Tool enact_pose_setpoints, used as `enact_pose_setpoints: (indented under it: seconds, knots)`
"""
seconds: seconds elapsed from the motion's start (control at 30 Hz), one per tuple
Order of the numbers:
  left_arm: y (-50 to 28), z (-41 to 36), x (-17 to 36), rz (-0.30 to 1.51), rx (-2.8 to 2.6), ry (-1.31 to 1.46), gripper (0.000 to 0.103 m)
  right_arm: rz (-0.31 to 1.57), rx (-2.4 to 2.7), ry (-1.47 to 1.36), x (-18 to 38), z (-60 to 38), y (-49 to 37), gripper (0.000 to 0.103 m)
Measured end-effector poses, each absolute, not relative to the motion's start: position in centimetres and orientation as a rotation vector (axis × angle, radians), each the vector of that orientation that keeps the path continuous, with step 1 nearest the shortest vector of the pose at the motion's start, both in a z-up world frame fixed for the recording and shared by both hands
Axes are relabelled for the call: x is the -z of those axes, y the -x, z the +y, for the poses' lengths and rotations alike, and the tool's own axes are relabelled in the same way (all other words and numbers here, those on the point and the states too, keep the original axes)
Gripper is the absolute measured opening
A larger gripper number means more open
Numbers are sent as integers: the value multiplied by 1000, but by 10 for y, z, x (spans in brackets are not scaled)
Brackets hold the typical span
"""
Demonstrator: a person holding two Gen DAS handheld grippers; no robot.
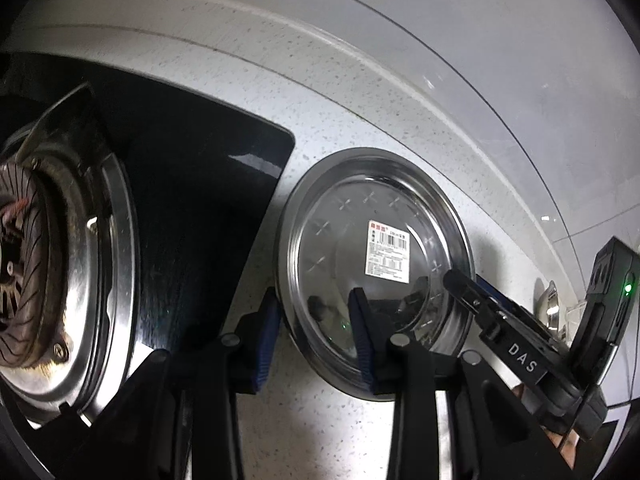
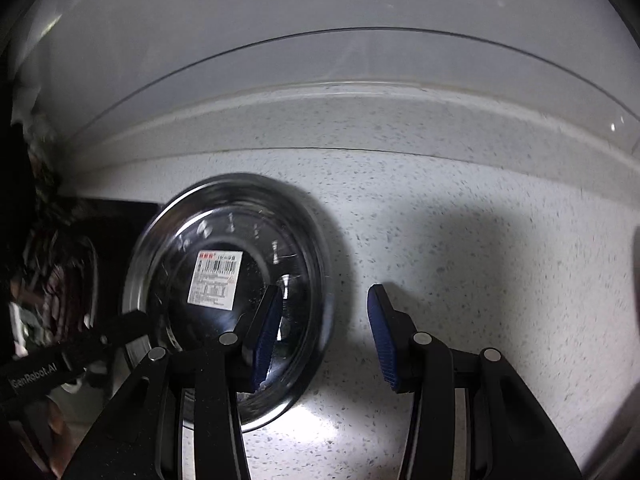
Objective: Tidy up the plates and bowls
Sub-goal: 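Close both tools on the rim of the small labeled plate, then carry the small plate onto the plate stack and open both tools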
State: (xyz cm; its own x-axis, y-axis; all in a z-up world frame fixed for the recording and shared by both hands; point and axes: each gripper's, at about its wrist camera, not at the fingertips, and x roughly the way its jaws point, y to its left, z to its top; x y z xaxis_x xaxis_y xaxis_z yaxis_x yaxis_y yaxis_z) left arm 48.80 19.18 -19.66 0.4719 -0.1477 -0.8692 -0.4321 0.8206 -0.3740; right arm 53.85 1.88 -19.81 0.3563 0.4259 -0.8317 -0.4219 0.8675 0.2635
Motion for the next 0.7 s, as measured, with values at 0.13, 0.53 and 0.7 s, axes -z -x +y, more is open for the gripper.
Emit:
enact_pose_setpoints:
  seconds: [0.13, 0.53, 0.7]
  knots:
    - [-485, 195, 198, 1089, -219, 600, 13, 1073, -509, 60, 199, 29, -534, 12]
    - [-432, 192, 145, 1020, -166, 598, 11, 989, -509, 17, 136, 8, -490, 9]
    - [-395, 175, 100, 983, -141, 538, 11, 945, -508, -5, 97, -13, -450, 10]
